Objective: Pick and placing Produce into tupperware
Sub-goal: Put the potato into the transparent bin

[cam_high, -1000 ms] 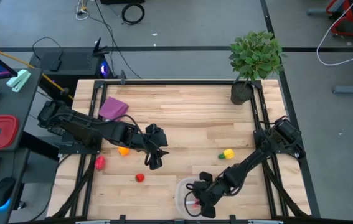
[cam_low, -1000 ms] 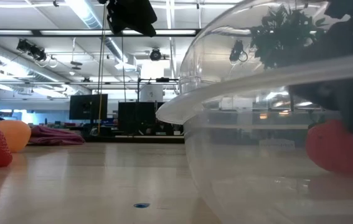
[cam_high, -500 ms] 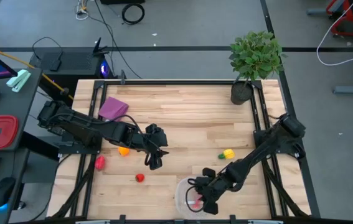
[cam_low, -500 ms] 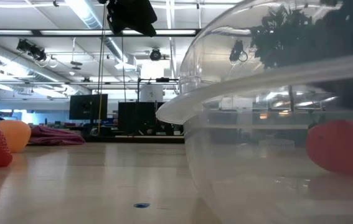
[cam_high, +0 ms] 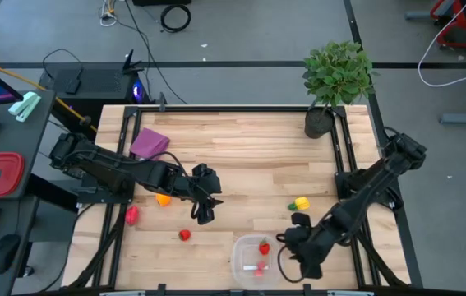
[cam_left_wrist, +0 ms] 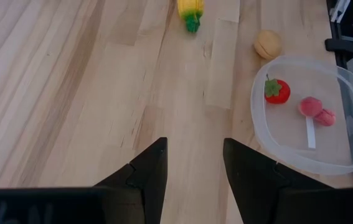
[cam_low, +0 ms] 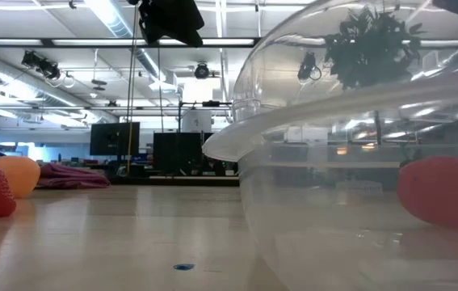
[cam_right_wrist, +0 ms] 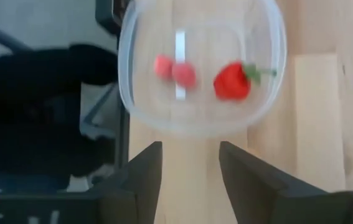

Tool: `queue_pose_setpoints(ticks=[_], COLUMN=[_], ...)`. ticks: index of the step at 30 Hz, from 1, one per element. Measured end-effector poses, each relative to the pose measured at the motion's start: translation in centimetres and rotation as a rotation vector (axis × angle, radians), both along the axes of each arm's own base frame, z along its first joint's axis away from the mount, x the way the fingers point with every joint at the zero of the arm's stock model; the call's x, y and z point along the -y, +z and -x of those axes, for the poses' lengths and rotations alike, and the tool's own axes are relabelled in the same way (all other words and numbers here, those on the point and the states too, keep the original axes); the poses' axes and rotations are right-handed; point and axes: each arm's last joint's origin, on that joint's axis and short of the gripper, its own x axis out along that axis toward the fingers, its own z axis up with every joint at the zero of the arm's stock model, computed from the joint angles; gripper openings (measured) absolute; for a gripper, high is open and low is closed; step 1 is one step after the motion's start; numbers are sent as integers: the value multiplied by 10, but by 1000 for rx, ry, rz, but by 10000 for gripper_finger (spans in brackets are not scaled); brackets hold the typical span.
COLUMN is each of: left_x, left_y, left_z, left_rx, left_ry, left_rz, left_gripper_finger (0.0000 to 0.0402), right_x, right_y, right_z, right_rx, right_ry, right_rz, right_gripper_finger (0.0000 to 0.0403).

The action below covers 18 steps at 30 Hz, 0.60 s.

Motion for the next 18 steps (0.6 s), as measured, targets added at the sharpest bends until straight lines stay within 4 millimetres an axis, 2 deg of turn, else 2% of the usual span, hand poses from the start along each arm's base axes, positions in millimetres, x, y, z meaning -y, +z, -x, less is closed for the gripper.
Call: queue_pose_setpoints(ticks=[6,11,18], left_x=[0,0,0], left_y=[0,0,2], left_z=[0,0,-2], left_rx=[0,3,24], left_ry=[1,2,2], left_rz=[2,3,9], left_gripper_finger=[162,162,162], right_x=[-7,-8,-17], right_y=[-9,-17,-57], right_z=[11,8,-2], right_rx=[-102,-93,-147], right_ry=[74,87,229], right_rz=[26,86,279], right_gripper_finger=[202,237,260])
